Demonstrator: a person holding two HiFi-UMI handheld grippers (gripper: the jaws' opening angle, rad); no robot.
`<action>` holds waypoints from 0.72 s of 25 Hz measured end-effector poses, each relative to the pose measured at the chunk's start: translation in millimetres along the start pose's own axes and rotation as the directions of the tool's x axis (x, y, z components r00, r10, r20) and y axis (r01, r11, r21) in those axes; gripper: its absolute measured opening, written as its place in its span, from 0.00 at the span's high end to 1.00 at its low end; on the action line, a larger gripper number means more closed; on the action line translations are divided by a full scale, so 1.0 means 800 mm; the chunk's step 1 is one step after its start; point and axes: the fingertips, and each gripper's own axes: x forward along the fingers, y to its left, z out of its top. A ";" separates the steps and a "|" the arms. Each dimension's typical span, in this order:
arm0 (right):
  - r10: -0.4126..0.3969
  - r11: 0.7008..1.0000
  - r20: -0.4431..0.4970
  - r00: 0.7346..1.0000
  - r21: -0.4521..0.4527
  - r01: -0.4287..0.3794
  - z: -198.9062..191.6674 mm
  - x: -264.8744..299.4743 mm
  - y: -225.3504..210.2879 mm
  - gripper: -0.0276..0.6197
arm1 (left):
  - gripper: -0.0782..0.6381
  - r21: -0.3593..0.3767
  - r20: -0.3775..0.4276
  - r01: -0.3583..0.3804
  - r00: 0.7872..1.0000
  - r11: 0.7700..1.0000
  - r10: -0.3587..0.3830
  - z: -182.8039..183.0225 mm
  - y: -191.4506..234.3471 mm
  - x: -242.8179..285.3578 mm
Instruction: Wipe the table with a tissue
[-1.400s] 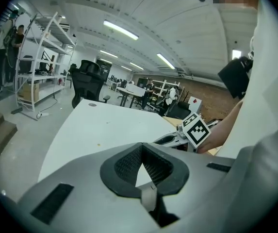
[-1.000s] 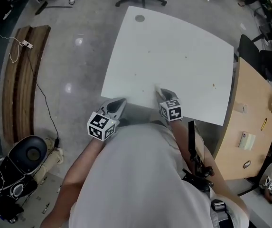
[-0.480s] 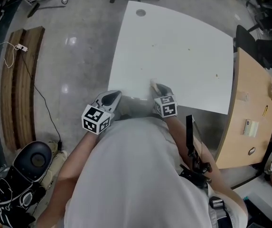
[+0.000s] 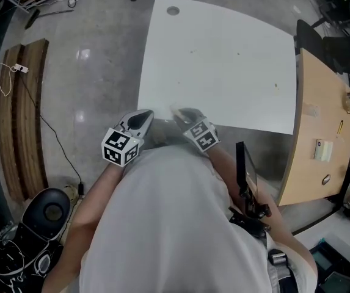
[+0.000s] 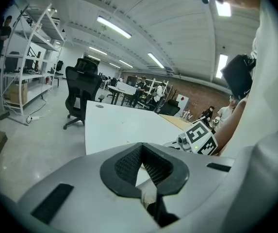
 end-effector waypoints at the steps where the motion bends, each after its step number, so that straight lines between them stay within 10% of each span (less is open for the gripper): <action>1: 0.035 0.999 -0.006 0.999 -0.026 -0.035 -0.003 -0.003 0.004 0.81 | 0.89 0.002 0.000 0.006 1.000 1.000 -0.006 0.000 0.000 0.002; 7: 0.049 0.999 0.004 0.999 0.006 -0.049 -0.047 -0.051 -0.024 0.81 | 0.88 0.015 0.016 0.053 0.998 0.998 -0.054 0.012 -0.010 0.015; 12: -0.164 0.984 -0.091 0.982 0.060 0.170 -0.088 -0.099 -0.084 0.81 | 0.88 0.032 0.020 0.084 0.996 0.996 -0.085 0.014 -0.010 0.017; 18: -0.381 0.887 -0.054 0.923 0.261 0.381 -0.084 -0.153 -0.157 0.81 | 0.88 0.034 0.018 0.099 0.995 0.995 -0.099 0.013 -0.012 0.028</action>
